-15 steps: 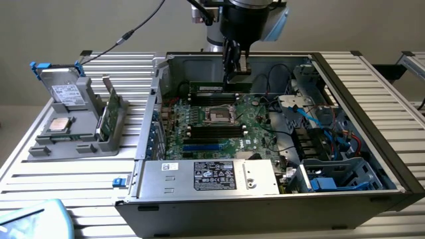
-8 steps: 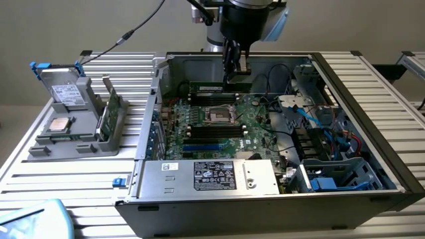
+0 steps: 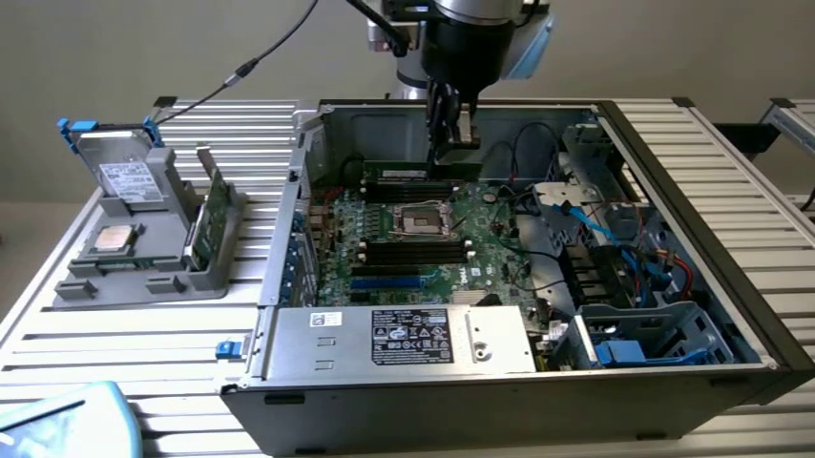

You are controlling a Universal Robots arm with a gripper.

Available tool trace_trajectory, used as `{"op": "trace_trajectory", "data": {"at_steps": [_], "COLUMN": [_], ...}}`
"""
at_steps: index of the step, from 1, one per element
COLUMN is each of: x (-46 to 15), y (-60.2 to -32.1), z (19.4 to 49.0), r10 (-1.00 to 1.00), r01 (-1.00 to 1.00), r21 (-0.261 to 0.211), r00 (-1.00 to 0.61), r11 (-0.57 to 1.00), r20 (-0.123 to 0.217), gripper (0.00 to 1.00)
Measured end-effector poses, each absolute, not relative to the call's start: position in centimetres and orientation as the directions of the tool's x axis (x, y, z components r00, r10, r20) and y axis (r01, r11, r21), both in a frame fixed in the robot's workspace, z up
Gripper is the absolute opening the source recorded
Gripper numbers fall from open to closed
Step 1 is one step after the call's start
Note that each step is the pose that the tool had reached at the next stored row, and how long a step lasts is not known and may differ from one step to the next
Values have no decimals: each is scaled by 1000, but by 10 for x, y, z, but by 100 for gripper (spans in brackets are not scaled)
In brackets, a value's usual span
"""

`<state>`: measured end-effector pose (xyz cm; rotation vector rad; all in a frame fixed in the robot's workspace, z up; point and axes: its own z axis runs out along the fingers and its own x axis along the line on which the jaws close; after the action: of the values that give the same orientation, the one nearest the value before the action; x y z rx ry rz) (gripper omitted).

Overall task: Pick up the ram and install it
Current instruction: 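Insert the ram into the slot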

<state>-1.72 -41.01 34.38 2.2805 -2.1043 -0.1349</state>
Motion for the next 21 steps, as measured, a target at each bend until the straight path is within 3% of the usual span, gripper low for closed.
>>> {"op": "trace_trajectory", "data": {"at_steps": [21], "x": [-17], "y": [-417], "z": [306], "r10": [-996], "r01": [-993], "r21": [85], "r00": [82], "r11": [-85], "r20": [-40], "gripper": [14]}}
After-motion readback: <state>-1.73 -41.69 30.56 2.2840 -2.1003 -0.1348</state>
